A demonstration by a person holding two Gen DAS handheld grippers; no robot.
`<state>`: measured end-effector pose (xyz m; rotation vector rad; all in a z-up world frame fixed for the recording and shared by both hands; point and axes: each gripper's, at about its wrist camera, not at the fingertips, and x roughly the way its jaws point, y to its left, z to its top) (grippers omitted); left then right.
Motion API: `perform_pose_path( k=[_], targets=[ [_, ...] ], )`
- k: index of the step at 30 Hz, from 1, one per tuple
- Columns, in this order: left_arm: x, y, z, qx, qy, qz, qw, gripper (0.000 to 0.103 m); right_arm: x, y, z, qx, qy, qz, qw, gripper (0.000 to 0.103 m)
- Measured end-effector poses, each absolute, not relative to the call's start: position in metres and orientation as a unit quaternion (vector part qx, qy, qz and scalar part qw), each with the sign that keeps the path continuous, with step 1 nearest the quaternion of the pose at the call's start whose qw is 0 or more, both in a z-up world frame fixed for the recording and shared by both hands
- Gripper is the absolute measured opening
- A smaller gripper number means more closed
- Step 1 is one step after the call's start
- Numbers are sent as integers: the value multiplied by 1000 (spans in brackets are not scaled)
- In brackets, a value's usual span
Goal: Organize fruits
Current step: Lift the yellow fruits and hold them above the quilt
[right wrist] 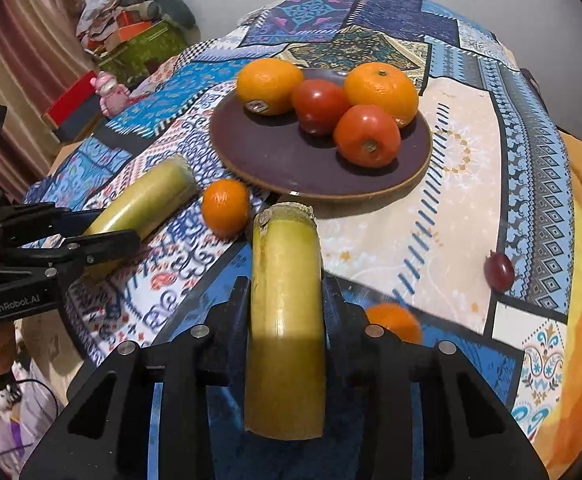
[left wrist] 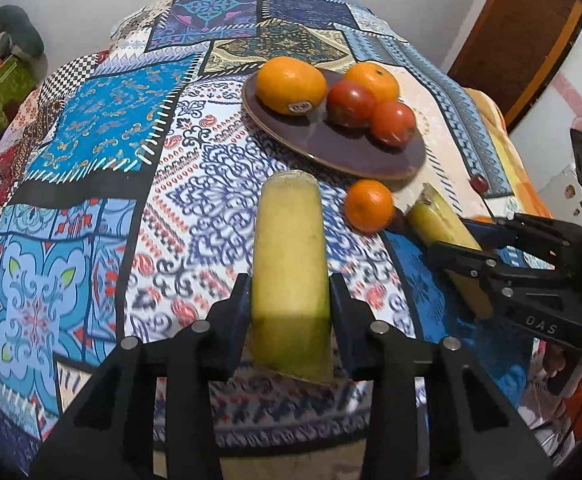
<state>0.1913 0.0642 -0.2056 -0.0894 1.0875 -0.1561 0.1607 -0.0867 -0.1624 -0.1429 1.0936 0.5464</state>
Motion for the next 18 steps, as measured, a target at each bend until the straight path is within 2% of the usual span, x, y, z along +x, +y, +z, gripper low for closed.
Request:
perform_pose_path(
  k=[10,18],
  targets=[
    [190,62,-209,-47,524,-83,846,38,157,-99,-173,-37,538,267,798,35],
    [205,54,-218,-32,511,-69,856,39,160,-93,-174,-38,523,262,810,34]
  ],
)
